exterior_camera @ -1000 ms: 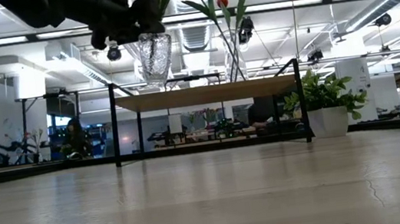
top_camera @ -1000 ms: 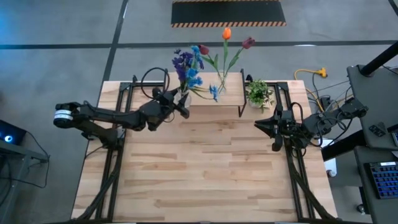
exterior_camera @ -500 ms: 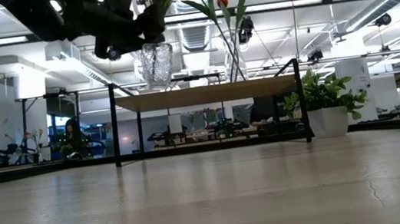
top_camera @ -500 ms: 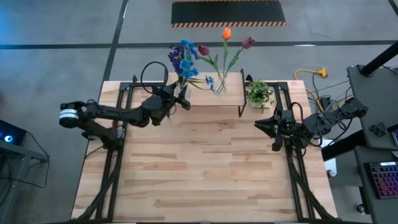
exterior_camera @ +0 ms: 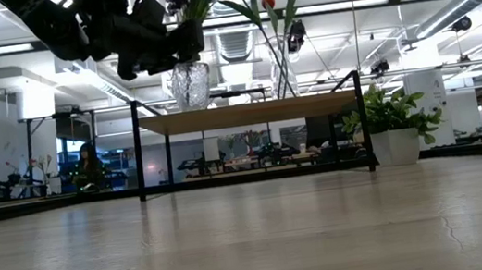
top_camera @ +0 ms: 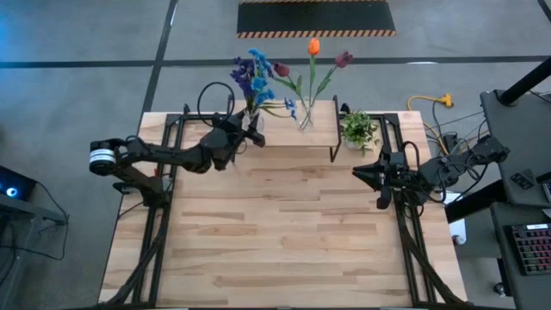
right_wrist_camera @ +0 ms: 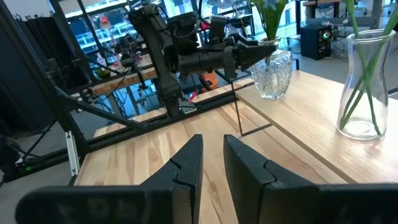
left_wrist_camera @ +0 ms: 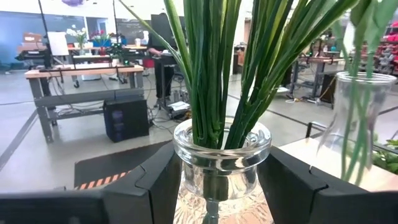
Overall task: Pick and place flowers into a vace then onto a shelf
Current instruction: Put the left transparent vase with flowers on the shelf
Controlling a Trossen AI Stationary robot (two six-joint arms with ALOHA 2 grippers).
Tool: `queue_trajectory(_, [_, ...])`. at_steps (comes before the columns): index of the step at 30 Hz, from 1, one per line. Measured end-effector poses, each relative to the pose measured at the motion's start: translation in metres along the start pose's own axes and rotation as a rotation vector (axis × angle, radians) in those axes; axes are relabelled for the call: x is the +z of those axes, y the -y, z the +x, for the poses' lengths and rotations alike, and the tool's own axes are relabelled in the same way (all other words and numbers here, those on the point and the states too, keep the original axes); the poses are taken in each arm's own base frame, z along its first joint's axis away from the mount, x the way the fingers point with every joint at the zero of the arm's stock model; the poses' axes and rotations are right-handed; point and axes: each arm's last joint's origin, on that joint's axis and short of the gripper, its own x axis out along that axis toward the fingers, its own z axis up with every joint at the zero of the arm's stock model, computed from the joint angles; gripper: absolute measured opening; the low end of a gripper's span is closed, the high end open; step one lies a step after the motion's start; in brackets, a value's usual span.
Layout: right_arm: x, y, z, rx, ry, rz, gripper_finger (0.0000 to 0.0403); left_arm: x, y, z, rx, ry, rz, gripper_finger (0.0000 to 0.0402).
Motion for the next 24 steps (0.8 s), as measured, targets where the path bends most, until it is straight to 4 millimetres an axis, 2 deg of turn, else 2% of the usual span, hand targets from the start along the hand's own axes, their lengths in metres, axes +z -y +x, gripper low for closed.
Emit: queue_trajectory(24, [-0.0022, 0.0009, 0.0, -0.009, -0.019, -0.008, 0.0056, -0.0018, -0.0069, 0.0072, 0.032, -0.002, 0.005, 0.018])
